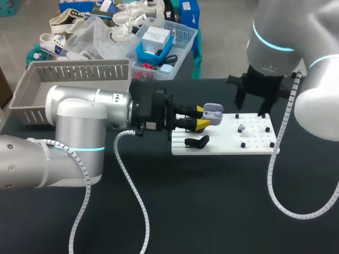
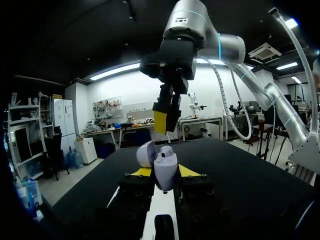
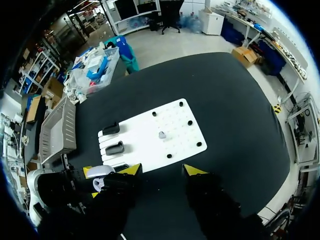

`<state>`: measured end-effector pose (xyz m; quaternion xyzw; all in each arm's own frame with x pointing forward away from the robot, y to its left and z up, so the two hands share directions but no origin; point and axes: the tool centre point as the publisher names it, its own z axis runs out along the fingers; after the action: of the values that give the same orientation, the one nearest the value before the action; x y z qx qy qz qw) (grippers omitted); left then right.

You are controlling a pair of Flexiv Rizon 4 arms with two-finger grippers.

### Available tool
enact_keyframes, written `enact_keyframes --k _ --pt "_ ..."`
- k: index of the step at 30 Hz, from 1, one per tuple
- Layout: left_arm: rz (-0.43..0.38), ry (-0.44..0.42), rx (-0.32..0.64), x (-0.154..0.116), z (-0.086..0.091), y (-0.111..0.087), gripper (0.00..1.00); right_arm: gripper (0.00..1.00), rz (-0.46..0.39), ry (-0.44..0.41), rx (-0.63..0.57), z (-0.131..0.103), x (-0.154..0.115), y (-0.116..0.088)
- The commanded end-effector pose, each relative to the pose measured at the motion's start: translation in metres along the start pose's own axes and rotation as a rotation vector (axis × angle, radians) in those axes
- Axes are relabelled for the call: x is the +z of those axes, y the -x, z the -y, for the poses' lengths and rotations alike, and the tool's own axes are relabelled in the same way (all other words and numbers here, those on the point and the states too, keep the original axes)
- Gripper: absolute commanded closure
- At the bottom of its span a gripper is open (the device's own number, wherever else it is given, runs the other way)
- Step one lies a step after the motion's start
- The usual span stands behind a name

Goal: Pick up each earbud case from the left stands, insert the matching earbuds, close the lid, and place the case in the box.

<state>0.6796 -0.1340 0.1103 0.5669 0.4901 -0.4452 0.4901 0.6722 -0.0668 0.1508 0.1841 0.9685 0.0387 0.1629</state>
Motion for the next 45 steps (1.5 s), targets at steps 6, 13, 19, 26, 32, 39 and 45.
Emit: enact_keyframes --k 6,13,19,26,32,39,45 --pt "0.0 0.001 0.001 0.0 0.0 0.0 1.0 0.36 0.027 0.059 0.046 0.015 0.033 0.01" --pt "-0.003 0.005 -0.004 -0.002 0.001 -0.001 1.0 0.38 0.017 0.055 0.055 0.014 0.05 0.019" --pt "-0.01 0.016 -0.009 -0.007 0.003 -0.003 1.0 0.45 0.008 0.055 0.051 0.007 0.06 0.024" --pt "-0.013 0.028 -0.009 -0.01 0.005 -0.003 1.0 0.45 -0.003 0.048 0.048 0.004 0.074 0.026" --pt "-0.014 0.032 -0.011 -0.01 0.006 -0.003 1.0 0.37 -0.013 0.029 0.042 0.001 0.087 0.026" --pt "-0.014 0.032 -0.011 -0.01 0.006 -0.003 1.0 0.38 -0.029 0.024 0.063 -0.001 0.1 0.025" --pt "-0.014 0.032 -0.011 -0.01 0.006 -0.003 1.0 0.51 -0.038 0.024 0.081 -0.001 0.113 0.021"
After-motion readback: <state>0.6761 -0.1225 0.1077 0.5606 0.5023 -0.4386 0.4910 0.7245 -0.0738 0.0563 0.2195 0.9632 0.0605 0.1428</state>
